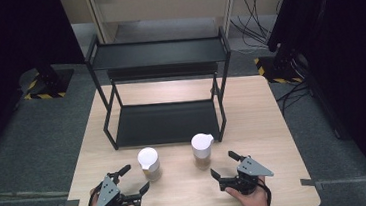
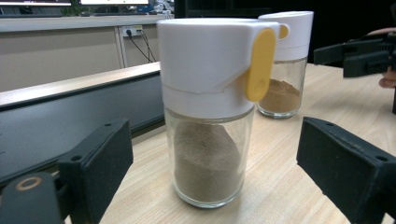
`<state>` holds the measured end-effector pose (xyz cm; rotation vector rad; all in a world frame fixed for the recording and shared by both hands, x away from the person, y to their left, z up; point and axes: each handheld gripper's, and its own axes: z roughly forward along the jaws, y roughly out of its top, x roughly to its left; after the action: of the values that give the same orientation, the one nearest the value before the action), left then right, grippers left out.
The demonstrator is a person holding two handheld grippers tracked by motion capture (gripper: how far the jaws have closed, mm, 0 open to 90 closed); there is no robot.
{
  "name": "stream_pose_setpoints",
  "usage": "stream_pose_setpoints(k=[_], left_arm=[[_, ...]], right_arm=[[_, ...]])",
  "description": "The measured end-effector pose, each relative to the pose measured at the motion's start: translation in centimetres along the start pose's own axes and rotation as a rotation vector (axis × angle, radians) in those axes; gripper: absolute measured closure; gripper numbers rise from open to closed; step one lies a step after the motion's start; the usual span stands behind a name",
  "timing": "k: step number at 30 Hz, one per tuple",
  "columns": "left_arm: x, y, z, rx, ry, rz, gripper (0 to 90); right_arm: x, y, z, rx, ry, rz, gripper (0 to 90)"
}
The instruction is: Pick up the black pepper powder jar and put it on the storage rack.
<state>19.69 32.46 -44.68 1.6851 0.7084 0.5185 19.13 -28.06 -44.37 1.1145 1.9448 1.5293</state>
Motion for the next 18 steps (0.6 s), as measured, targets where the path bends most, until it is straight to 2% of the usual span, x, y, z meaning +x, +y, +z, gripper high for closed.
stream_pose_setpoints(k=[3, 9, 15, 18], left_arm=[[-0.08, -0.05, -0.01, -0.003, 0.002, -0.002, 10.4], [-0.17, -0.18, -0.05, -0.010, 0.010, -0.013, 11.0], [-0.38, -0.68, 0.09, -0.042, 0.031, -0.040, 11.3], [-0.45, -0.61, 0.39, -0.048, 0.031, -0.038, 11.4]], right_arm=[[-0.17, -0.11, -0.12, -0.006, 0.000, 0.017, 5.7], [0.00, -0.35, -0.23, -0.018, -0.003, 0.004, 5.9], [0.04, -0.40, -0.26, -0.021, -0.002, -0.002, 6.0], [0.01, -0.34, -0.23, -0.018, -0.001, -0.003, 5.9]])
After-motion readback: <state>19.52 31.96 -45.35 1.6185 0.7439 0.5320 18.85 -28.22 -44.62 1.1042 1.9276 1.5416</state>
